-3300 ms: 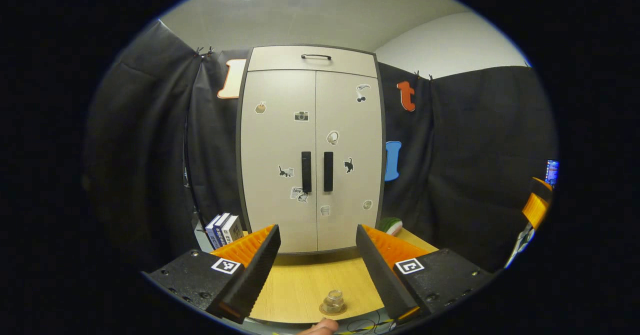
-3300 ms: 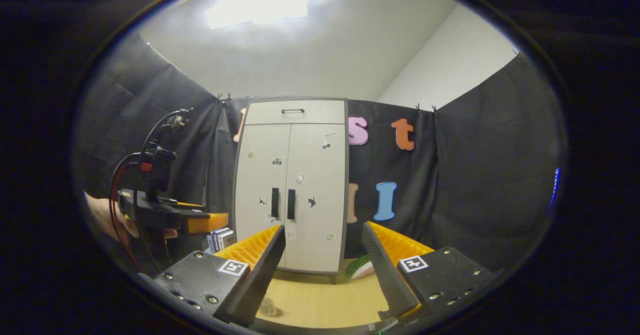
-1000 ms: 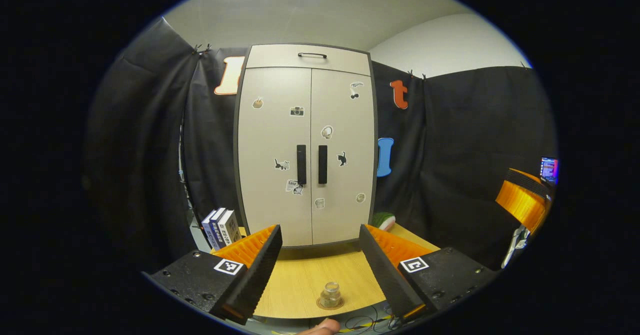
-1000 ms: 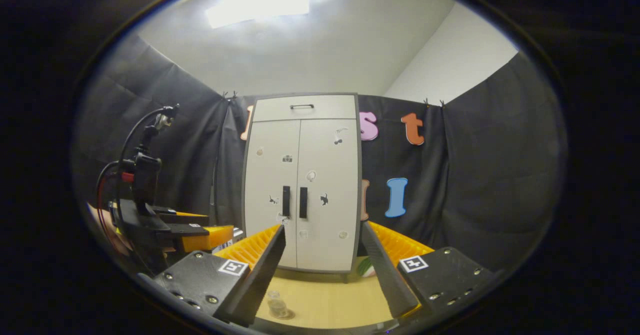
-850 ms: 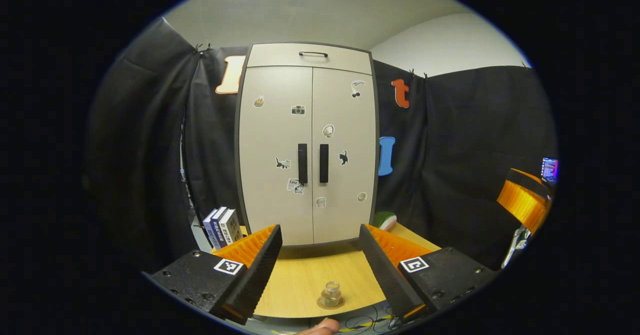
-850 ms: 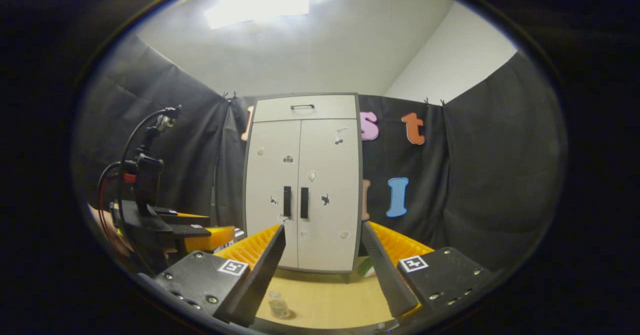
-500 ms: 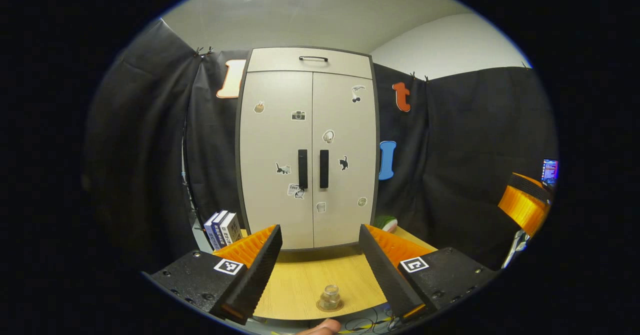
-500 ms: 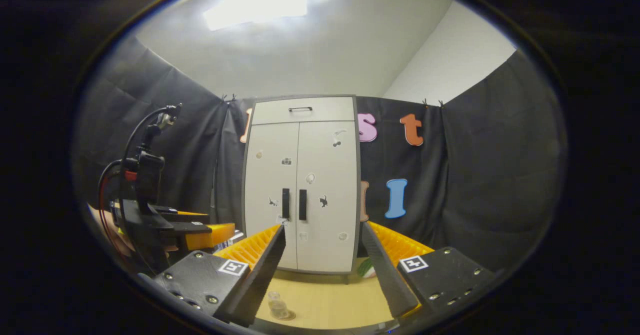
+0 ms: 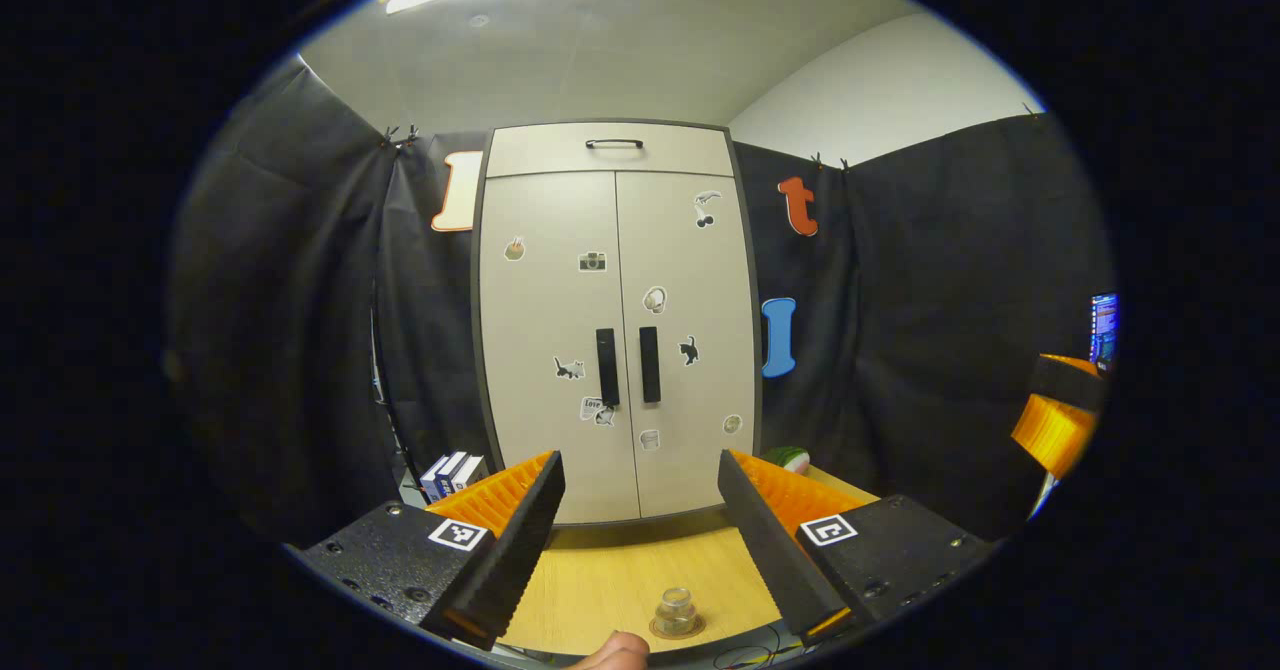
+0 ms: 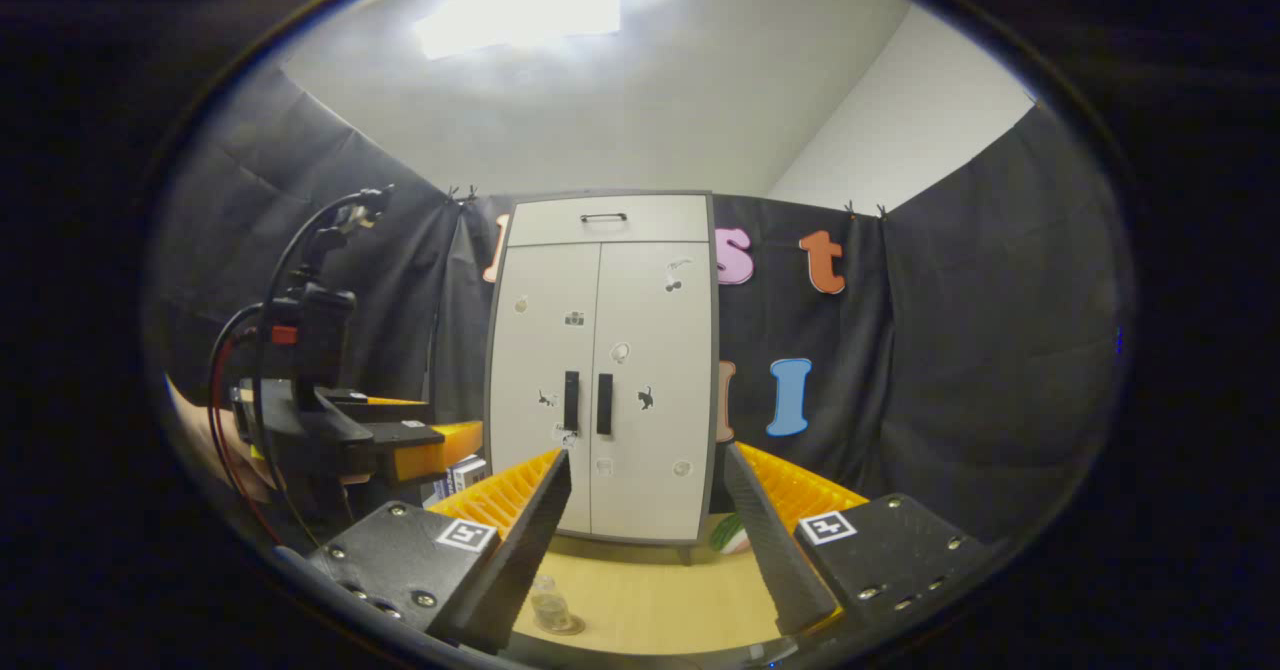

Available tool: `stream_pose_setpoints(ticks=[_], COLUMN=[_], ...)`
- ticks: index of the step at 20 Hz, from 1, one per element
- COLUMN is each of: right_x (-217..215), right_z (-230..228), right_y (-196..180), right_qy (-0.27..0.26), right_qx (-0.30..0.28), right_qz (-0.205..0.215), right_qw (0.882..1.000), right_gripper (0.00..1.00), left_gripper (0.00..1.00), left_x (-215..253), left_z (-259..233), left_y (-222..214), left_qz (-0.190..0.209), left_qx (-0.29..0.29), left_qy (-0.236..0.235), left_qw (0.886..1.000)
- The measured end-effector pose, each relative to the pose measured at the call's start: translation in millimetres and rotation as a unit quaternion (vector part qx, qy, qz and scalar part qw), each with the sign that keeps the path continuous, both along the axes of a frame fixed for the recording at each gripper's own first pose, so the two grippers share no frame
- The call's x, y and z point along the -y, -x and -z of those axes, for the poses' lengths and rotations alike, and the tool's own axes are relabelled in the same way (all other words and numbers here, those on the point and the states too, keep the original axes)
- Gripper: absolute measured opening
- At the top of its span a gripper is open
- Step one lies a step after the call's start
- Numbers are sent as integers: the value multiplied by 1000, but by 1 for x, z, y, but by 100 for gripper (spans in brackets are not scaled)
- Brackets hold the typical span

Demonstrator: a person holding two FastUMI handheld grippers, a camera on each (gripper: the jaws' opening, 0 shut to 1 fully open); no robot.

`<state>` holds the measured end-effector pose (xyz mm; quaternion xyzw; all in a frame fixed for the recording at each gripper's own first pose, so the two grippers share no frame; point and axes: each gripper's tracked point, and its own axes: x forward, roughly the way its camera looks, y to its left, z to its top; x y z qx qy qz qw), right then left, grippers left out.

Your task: Grasp the bottle in the cabinet with the left hand and place it on the coaster, then close the right door with the right hand and the left door with the left hand.

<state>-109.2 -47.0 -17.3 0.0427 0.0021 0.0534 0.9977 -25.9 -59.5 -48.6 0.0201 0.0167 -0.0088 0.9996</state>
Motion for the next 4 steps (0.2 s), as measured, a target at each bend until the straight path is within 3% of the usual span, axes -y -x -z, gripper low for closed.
stream_pose_setpoints(ticks=[4], right_x=[-4], right_z=[-9], right_y=[4], right_qy=[-9], right_qx=[5], right_qz=[-3], right_qw=[1000], right_gripper=[94], left_gripper=[98], left_x=[8], left_z=[-2], left_y=[-3], left_qz=[5], left_qx=[-17], left_qy=[26], left_qw=[999])
